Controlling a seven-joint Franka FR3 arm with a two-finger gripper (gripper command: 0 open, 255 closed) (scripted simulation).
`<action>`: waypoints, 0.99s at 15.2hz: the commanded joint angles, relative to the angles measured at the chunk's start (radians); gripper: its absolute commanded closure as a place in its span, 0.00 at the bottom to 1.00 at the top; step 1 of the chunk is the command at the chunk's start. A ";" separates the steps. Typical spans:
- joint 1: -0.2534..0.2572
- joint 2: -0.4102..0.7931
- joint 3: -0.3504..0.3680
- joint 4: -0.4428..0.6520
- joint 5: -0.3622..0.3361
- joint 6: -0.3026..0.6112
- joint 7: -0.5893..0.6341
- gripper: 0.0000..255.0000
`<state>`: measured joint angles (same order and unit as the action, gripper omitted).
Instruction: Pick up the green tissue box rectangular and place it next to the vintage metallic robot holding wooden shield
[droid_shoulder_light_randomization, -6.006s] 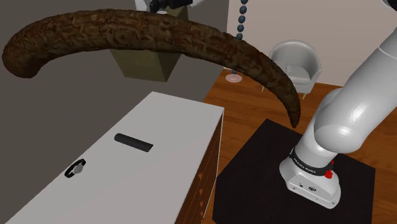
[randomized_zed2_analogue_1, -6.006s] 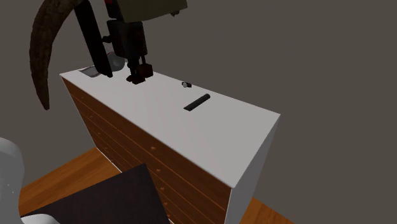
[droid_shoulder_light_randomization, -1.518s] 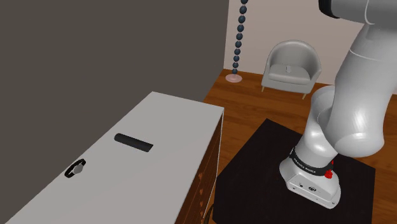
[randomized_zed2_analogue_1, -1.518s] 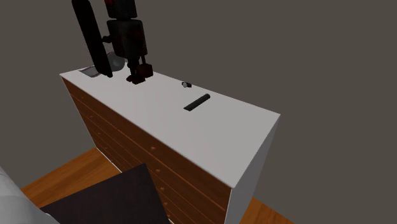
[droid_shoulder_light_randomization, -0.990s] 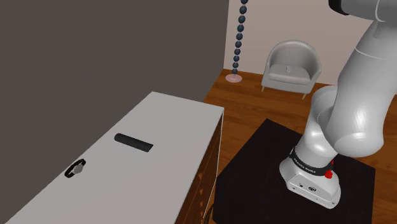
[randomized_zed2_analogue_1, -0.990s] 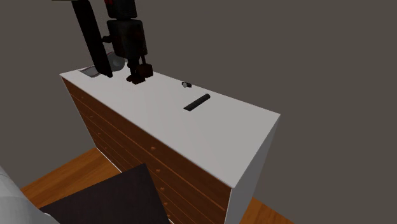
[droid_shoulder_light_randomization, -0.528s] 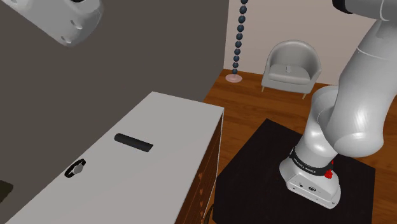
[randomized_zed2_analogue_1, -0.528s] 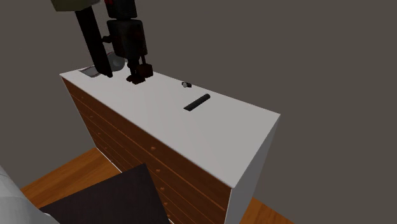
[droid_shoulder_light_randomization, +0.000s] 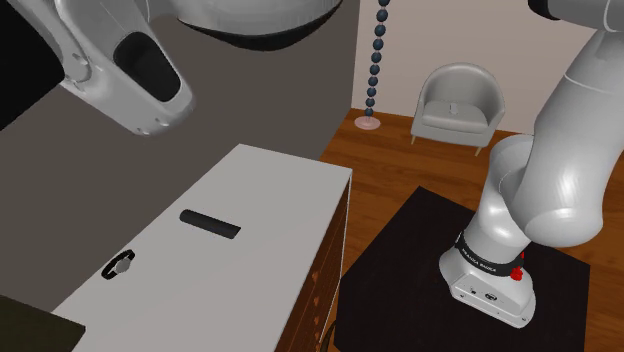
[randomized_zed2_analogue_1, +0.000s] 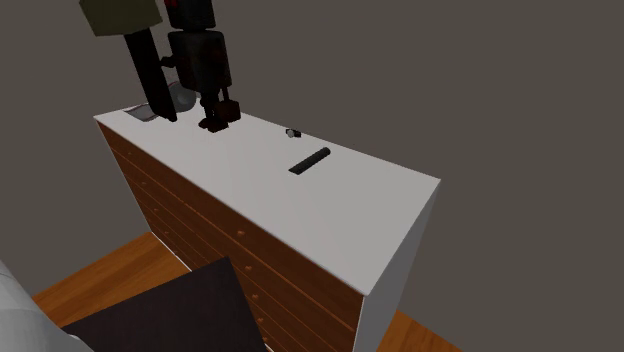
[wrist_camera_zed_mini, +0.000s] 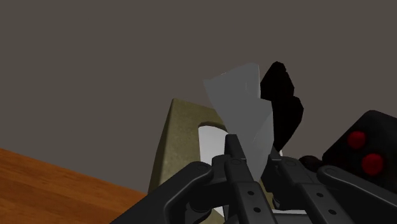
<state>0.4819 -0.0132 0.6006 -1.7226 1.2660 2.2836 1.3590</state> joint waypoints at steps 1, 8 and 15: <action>0.000 -0.002 -0.001 -0.023 0.020 0.005 -0.029 1.00; 0.003 0.003 0.002 -0.093 0.081 0.031 -0.122 1.00; 0.008 0.017 0.006 -0.153 0.139 0.055 -0.216 1.00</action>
<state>0.4896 0.0031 0.6068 -1.8663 1.3963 2.3364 1.1572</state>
